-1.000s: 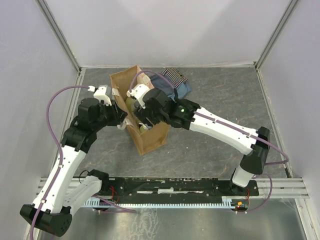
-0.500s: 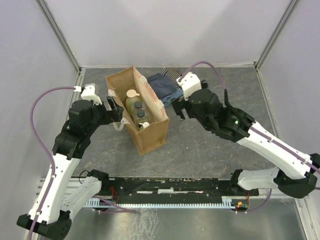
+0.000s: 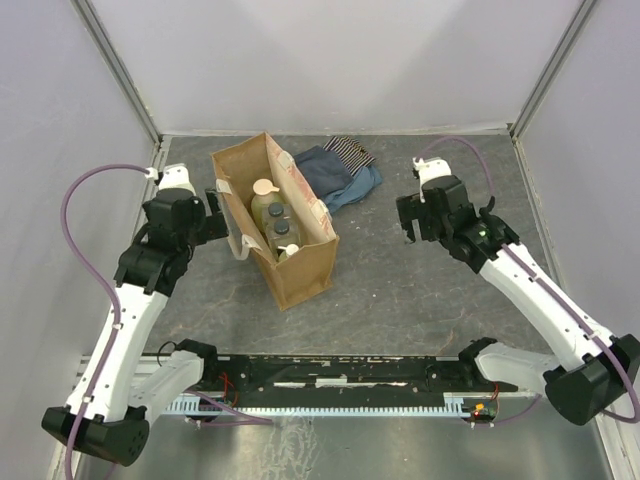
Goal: Place the personal care products into the canvas bag
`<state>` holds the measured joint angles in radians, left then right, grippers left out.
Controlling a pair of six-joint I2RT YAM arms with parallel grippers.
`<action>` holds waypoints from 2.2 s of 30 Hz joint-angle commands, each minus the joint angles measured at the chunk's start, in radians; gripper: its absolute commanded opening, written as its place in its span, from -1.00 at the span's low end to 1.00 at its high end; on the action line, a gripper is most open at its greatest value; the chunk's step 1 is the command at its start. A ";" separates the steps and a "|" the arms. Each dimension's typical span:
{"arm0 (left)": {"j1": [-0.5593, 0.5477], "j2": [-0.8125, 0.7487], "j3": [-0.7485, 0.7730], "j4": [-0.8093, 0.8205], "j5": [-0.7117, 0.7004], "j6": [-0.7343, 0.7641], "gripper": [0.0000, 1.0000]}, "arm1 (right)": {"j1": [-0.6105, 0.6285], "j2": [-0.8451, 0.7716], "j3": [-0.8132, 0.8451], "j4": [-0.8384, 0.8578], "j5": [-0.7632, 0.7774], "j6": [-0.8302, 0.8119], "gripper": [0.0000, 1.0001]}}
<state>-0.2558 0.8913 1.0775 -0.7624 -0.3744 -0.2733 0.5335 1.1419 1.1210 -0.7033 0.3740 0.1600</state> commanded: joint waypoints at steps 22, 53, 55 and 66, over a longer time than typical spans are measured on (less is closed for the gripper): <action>0.219 0.086 -0.218 0.395 0.232 0.065 0.99 | -0.329 -0.046 -0.168 0.151 -0.300 0.032 1.00; 0.254 0.298 -0.057 0.255 0.056 0.077 0.99 | -0.331 -0.052 -0.157 0.128 -0.300 0.009 1.00; 0.265 0.350 -0.045 0.264 0.058 0.079 0.99 | -0.332 -0.051 -0.157 0.127 -0.302 0.006 1.00; 0.283 0.317 -0.152 0.502 0.251 0.126 0.99 | -0.333 -0.049 -0.157 0.134 -0.310 0.000 1.00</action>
<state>0.0246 1.2873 0.9726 -0.4210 -0.2237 -0.1989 0.2047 1.1072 0.9508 -0.5983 0.0776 0.1738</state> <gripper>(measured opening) 0.996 0.999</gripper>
